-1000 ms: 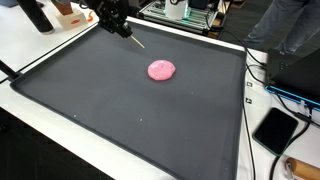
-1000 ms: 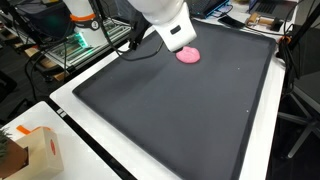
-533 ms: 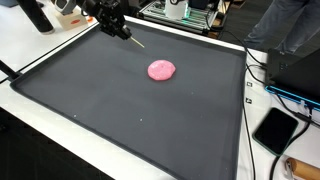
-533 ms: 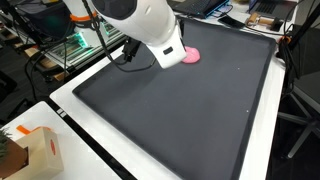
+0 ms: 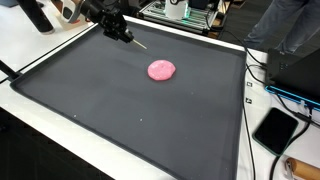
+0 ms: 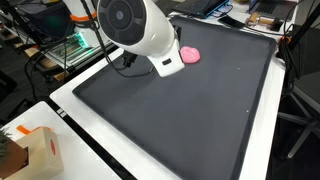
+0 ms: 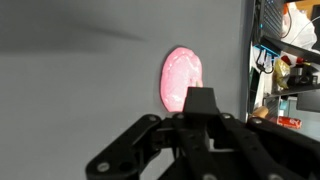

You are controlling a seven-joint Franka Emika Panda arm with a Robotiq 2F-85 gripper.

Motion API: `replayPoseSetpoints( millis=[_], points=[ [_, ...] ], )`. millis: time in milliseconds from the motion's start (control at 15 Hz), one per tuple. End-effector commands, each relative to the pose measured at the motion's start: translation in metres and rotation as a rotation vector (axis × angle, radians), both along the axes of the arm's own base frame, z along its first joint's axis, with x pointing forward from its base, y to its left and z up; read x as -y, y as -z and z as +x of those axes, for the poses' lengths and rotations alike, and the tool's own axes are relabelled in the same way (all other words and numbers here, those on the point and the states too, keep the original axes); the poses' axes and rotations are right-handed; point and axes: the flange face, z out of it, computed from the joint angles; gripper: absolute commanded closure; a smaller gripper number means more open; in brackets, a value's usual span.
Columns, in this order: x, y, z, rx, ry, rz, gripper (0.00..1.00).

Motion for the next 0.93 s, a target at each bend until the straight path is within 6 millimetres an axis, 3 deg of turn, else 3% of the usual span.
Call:
replayPoseSetpoints(
  millis=[0,400,867],
  points=[
    [0.001,0.002,0.003,-0.050,-0.012,-0.027,0.96],
    [-0.004,-0.006,0.009,-0.079,-0.023,-0.104,0.96],
    [-0.023,-0.034,0.029,-0.081,-0.078,-0.232,0.96]
  ],
)
